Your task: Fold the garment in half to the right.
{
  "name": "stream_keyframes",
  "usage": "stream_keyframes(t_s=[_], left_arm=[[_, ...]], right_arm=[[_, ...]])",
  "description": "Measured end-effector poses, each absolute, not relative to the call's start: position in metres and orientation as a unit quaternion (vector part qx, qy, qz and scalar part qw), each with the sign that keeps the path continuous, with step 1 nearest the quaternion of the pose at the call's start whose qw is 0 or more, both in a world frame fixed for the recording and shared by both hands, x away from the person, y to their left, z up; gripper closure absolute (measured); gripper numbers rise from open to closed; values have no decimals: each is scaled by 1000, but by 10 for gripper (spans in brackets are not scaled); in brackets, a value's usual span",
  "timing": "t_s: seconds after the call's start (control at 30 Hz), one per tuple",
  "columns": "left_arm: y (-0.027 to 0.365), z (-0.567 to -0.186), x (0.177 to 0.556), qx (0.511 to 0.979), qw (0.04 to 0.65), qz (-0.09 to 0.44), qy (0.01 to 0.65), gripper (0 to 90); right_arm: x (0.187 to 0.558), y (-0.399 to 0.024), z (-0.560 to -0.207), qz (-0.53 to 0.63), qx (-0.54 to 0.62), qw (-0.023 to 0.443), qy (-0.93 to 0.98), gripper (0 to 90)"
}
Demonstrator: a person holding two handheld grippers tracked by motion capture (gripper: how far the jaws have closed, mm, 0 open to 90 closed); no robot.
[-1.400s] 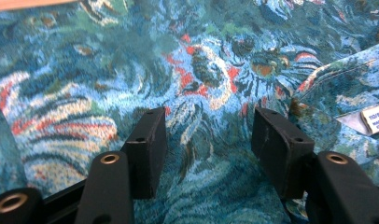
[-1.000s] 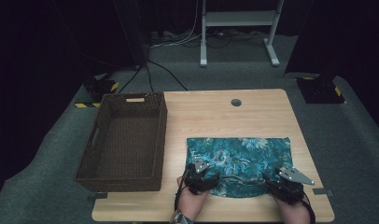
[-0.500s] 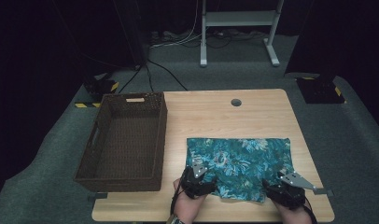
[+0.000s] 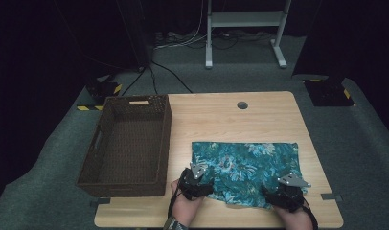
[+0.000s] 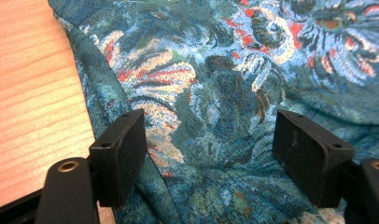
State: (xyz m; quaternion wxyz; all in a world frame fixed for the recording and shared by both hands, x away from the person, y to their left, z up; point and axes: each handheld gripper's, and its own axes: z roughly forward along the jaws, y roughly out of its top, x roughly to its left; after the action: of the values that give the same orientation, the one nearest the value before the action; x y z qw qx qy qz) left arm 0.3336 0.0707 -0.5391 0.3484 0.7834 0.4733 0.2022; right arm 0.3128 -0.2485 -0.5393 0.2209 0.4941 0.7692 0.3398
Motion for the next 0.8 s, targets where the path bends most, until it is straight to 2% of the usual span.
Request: stream_keyframes(t_s=[0.23,0.8], left_arm=[[65,-541,332,788,350,210,462,243],[29,-539,335,811,349,192,428,244]], right_arm=[[313,-255,-540,340,492,224,770,238],[315,-292,-539,327,519,229,756,193]])
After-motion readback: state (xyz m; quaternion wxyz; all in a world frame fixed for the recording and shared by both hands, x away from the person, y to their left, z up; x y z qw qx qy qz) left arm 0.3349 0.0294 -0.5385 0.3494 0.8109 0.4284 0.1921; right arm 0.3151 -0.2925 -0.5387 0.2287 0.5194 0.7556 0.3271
